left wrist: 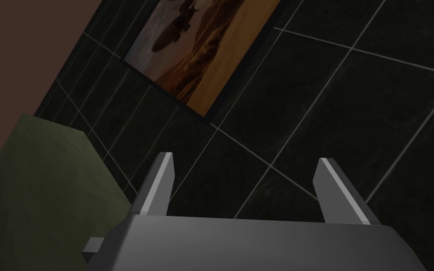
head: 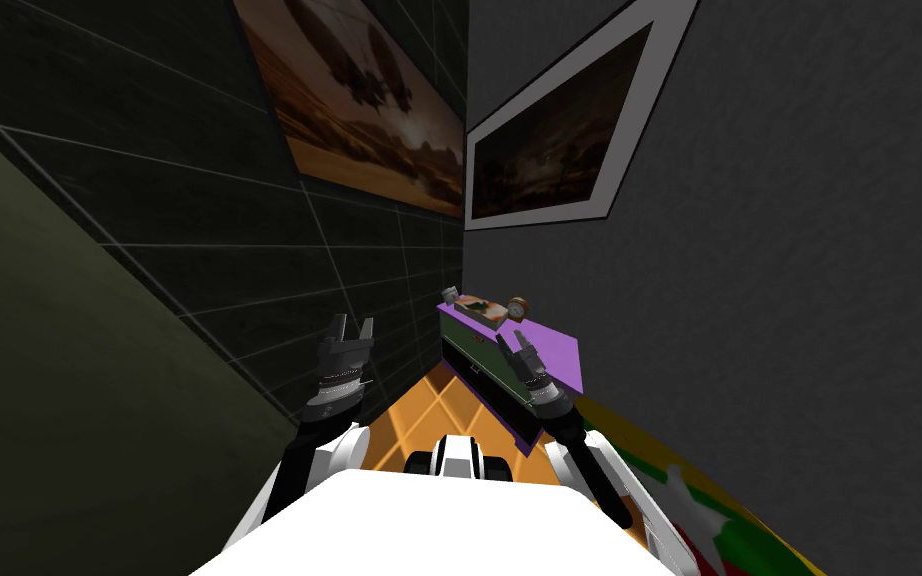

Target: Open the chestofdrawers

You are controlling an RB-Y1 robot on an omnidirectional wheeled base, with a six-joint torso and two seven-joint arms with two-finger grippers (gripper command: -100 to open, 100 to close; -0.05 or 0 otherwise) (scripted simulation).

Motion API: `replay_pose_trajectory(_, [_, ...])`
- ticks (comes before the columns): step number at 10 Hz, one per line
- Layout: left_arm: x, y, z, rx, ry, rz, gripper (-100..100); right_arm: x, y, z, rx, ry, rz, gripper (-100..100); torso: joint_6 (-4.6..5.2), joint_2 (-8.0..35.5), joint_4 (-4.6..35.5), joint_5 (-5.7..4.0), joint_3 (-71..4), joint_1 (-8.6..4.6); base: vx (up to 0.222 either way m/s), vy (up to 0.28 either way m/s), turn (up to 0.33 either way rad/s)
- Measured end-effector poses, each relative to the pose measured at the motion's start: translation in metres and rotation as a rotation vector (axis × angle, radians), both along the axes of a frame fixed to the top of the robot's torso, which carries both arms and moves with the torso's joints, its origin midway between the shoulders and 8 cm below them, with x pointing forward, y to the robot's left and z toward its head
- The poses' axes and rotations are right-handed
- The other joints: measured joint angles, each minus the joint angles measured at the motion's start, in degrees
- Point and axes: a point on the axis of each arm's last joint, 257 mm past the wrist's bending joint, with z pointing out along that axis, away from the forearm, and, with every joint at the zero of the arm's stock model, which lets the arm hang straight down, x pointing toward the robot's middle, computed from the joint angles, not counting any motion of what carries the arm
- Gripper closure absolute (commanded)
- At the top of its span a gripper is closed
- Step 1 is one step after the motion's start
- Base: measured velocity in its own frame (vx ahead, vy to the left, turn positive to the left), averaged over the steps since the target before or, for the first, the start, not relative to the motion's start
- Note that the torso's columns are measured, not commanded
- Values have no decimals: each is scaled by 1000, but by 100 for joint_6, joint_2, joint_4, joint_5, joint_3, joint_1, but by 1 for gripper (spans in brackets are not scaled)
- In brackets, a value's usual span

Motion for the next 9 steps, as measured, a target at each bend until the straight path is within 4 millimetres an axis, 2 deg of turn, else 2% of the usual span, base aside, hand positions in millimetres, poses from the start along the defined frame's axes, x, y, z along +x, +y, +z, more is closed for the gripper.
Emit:
replay_pose_trajectory(6, [0, 0, 0, 0, 0, 0, 0, 15, 23, -43, -260, 14, -48, -100, 0, -2, -1, 0, -1, 1, 33, 8, 44])
replay_pose_trajectory(9, [0, 0, 0, 0, 0, 0, 0, 19, 28, -63, -389, 15, -71, -100, 1, 0, 0, 0, 0, 1, 35, 5, 47])
